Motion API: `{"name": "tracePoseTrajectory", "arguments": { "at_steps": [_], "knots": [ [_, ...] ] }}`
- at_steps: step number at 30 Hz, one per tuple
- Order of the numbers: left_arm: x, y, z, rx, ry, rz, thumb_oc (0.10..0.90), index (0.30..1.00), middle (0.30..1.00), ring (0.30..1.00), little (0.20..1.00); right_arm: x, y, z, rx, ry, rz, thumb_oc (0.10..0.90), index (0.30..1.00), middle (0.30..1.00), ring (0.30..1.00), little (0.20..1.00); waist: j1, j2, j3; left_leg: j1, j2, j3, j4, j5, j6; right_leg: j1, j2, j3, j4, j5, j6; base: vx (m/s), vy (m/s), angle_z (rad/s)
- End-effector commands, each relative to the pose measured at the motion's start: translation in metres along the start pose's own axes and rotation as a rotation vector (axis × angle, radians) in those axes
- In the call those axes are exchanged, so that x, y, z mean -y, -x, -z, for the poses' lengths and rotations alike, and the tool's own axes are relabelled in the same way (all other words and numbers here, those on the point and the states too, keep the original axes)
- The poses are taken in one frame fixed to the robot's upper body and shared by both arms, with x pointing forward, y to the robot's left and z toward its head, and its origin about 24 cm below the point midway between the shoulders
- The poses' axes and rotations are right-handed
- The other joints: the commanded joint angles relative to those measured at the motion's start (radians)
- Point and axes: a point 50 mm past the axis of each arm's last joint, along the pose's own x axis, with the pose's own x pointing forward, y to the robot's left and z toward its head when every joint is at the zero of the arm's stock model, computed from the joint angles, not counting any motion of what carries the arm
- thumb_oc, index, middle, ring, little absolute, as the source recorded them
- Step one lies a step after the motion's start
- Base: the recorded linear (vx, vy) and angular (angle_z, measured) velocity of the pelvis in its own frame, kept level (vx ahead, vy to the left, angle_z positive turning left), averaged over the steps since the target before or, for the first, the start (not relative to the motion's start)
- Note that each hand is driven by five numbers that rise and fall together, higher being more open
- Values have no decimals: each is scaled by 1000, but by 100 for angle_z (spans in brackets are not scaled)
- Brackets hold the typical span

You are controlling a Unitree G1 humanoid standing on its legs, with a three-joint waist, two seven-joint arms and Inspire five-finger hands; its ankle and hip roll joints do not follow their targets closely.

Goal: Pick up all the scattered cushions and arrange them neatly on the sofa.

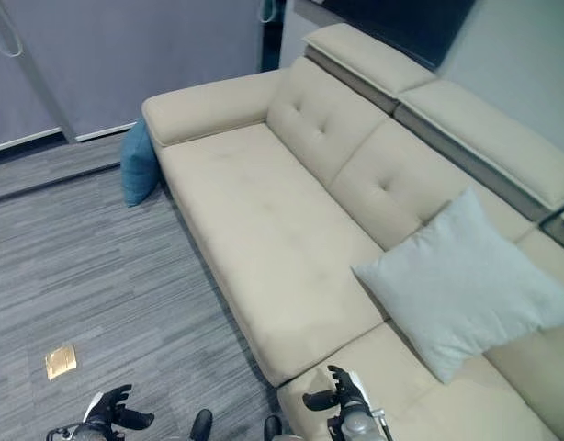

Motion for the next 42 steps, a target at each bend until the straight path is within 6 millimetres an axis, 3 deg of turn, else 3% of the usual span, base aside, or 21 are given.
{"name": "tracePoseTrajectory", "arguments": {
  "at_steps": [1, 2, 3, 4, 5, 6, 7, 8, 11, 13, 14, 19, 20, 21, 23, 25, 28, 31, 35, 39, 42],
  "knots": [
    [-7, -4, -19, 68, 31, -42, 800, 900, 900, 900, 900, 23, -2, -9, 73, 22, 74, 800, 900, 900, 900, 900, -1, -48, 18, -71, -79, 79, 9, -48, 6, 45, -31, -18, -67, -5, 67, -288, -147, 96],
    [-3, -4, -18, 61, 58, -37, 800, 900, 900, 900, 900, 27, -1, -7, 62, 26, 84, 800, 900, 900, 900, 900, 0, -46, 35, -103, -66, 141, 32, -45, 8, 46, -38, -52, -82, 2, 65, -205, -62, 84],
    [-3, -4, -18, 61, 58, -37, 800, 900, 900, 900, 900, 27, -1, -7, 62, 26, 85, 800, 900, 900, 900, 900, -2, -45, 33, -106, -66, 140, 33, -44, 8, 43, -38, -53, -82, 3, 65, -185, -38, 130],
    [-1, -2, -12, 47, 56, -35, 800, 900, 900, 900, 900, 27, 1, 5, 24, 23, 90, 800, 900, 900, 900, 900, -10, -42, 31, -99, -30, 254, 26, -42, 25, 55, -42, -95, -102, 7, 66, -86, 2, 139],
    [-2, -2, -10, 42, 40, -36, 800, 900, 900, 900, 900, 26, 3, 12, 6, 17, 88, 800, 900, 900, 900, 900, -18, -38, 26, -102, -16, 309, 21, -32, 26, 56, -42, -116, -111, 11, 66, -83, 0, 120],
    [-2, -2, -10, 41, 40, -36, 800, 900, 900, 900, 900, 25, 3, 12, 6, 17, 88, 800, 900, 900, 900, 900, -18, -38, 26, -102, -15, 309, 22, -33, 26, 57, -42, -116, -111, 11, 65, -31, 1, 87],
    [-3, -1, -8, 39, 21, -41, 800, 900, 900, 900, 900, 23, 7, 21, -12, 4, 93, 800, 900, 900, 900, 900, -28, -33, 20, -103, 6, 381, 15, -26, 27, 61, -42, -153, -123, 13, 64, 12, 5, 80],
    [-4, -1, -8, 41, 18, -43, 800, 900, 900, 900, 900, 23, 8, 23, -18, -3, 96, 800, 900, 900, 900, 900, -33, -32, 15, -103, 11, 408, 15, -27, 30, 62, -43, -166, -127, 15, 64, 33, 15, 88],
    [-5, 0, -1, 19, 19, -45, 800, 900, 900, 900, 900, 20, 9, 29, -43, -16, 91, 800, 900, 900, 900, 900, -41, -35, 2, -94, 13, 444, 22, -42, 36, 67, -48, -190, -133, 20, 66, 76, 42, 76],
    [-8, 2, 7, -10, 19, -54, 800, 900, 900, 900, 900, 15, 10, 31, -56, -13, 79, 800, 900, 900, 900, 900, -38, -45, -6, -84, 9, 446, 24, -54, 41, 76, -52, -196, -133, 18, 68, 175, 88, 21],
    [-13, 4, 18, -48, 15, -65, 800, 900, 900, 900, 900, 9, 9, 29, -56, -6, 58, 800, 900, 900, 900, 900, -30, -64, -12, -71, -3, 443, 40, -77, 48, 95, -61, -189, -126, 11, 71, 232, 111, 6],
    [-19, 5, 26, -77, 23, -82, 800, 900, 900, 900, 900, 2, 7, 21, -32, 2, 37, 800, 900, 900, 900, 900, -18, -78, -24, -52, -22, 437, 38, -104, 68, 94, -83, -174, -57, -7, 82, 128, 131, 2],
    [-22, 5, 23, -67, 41, -92, 800, 900, 900, 900, 900, -1, 6, 14, -9, 7, 24, 800, 900, 900, 900, 900, -10, -77, -21, -35, -35, 433, 34, -118, 83, 76, -107, -169, 24, -12, 94, 92, 180, 0],
    [-22, 5, 23, -67, 41, -92, 800, 900, 900, 900, 900, -1, 6, 14, -10, 7, 24, 800, 900, 900, 900, 900, -10, -77, -22, -36, -35, 433, 34, -118, 83, 75, -107, -169, 24, -11, 94, 130, 279, -18],
    [-31, 1, 11, -31, 70, -122, 800, 900, 900, 900, 900, -4, 3, -2, 35, 21, 10, 800, 900, 900, 900, 900, -14, -63, 15, 6, -53, 409, 23, -127, 112, -27, -147, -124, 270, 76, 116, 131, 269, -23],
    [-33, 0, 5, -8, 74, -126, 800, 900, 900, 900, 900, -5, 2, -6, 54, 18, 6, 800, 900, 900, 900, 900, -19, -45, 22, 35, -51, 389, 6, -133, 115, -69, -123, -96, 345, 63, 109, 151, 155, 4],
    [-34, -1, 4, -9, 79, -125, 800, 900, 900, 900, 900, -4, 2, -7, 61, 7, 12, 800, 900, 900, 900, 900, -37, -39, 27, 81, -61, 358, -21, -139, 107, -109, -69, -86, 296, 21, 88, 196, 56, 43],
    [-32, -2, 3, -9, 59, -116, 800, 900, 900, 900, 900, -2, 2, -8, 69, 2, 19, 800, 900, 900, 900, 900, -59, -48, 33, 111, -82, 319, -35, -154, 104, -144, -30, -76, 184, 42, 87, 205, 5, 41],
    [-29, -2, 5, -31, 48, -107, 800, 900, 900, 900, 900, 2, 3, -8, 77, 12, 28, 800, 900, 900, 900, 900, -85, -63, 37, 154, -109, 268, -41, -186, 98, -189, -16, -64, 53, 114, 108, 238, -33, 44],
    [-18, 1, 16, -65, 9, -72, 800, 900, 900, 900, 900, 5, 8, 12, 25, 13, 35, 800, 900, 900, 900, 900, -111, -68, 9, 203, -109, 234, -26, -240, 80, -139, -12, -43, 9, 121, 91, 293, -102, 71],
    [-13, 2, 17, -62, 4, -58, 800, 900, 900, 900, 900, 10, 9, 19, 5, 18, 45, 800, 900, 900, 900, 900, -124, -66, -7, 190, -97, 262, 77, -286, 55, -88, -18, -66, -18, 106, 79, 284, -128, 75]
  ]
}}
